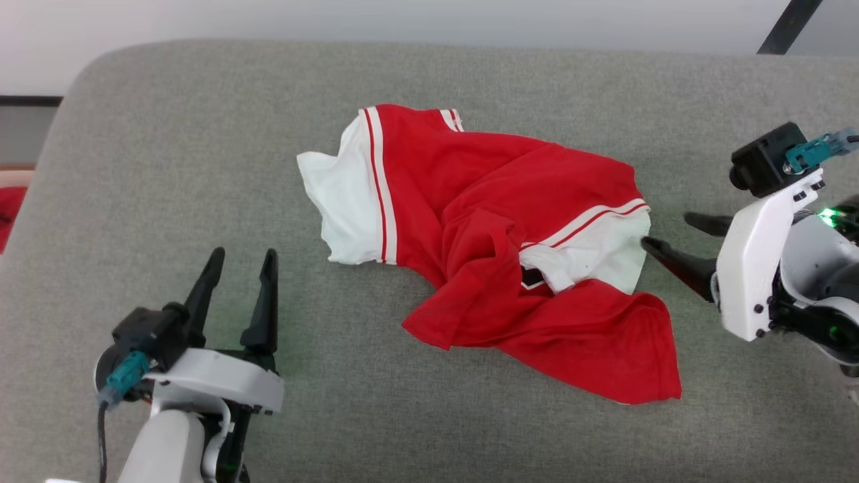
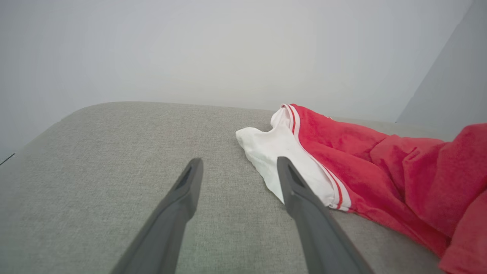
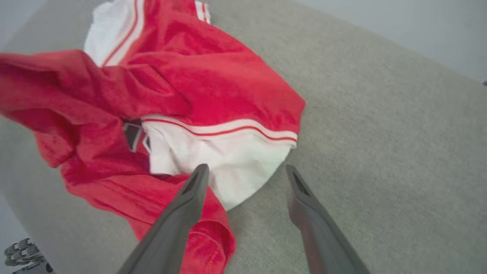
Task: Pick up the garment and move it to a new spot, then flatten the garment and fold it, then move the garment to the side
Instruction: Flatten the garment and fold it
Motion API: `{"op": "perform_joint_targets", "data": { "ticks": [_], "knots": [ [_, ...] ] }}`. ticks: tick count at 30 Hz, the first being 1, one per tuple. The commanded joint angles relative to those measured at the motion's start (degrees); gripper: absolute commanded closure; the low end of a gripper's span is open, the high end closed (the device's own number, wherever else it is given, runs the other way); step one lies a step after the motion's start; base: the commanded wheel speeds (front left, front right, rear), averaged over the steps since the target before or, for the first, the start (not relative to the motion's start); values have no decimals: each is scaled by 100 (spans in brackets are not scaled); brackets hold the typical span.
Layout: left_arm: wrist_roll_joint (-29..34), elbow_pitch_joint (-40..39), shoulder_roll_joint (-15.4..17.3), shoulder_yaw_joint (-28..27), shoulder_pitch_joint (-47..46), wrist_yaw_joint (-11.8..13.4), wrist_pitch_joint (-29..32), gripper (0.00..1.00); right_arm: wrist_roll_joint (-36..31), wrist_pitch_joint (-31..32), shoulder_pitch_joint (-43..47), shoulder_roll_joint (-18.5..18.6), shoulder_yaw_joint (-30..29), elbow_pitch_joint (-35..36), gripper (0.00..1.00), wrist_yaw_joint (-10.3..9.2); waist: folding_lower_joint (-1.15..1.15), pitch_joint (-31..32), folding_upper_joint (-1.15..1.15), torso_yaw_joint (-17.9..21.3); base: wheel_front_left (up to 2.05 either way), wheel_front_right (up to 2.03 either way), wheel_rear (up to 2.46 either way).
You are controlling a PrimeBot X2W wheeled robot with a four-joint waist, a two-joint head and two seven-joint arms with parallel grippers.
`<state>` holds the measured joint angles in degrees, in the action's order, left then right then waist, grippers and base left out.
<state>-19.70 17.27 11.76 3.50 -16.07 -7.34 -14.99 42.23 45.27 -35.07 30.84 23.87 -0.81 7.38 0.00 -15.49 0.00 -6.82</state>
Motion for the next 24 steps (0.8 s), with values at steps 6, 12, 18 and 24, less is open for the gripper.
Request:
{"op": "perform_joint_targets", "data": {
  "ticks": [6,12,18,24],
  "knots": [
    [-49,-22,0,71,-166,-19,-22,0,-77,614,-246,-76,8,-632,0,23,0,-230,0,-63,0,0,0],
    [-76,-8,-77,109,-260,-19,-23,0,-245,769,-525,-216,148,-1202,0,23,0,-385,0,-178,0,0,0],
    [-93,-20,-154,106,-320,-18,-23,0,-272,955,-652,-379,293,-1692,0,23,0,-548,0,-266,0,0,0],
    [-92,18,-239,121,-382,-19,-23,0,-295,913,-685,-503,500,-1957,0,23,0,-630,0,-315,0,0,0]
  ]
}}
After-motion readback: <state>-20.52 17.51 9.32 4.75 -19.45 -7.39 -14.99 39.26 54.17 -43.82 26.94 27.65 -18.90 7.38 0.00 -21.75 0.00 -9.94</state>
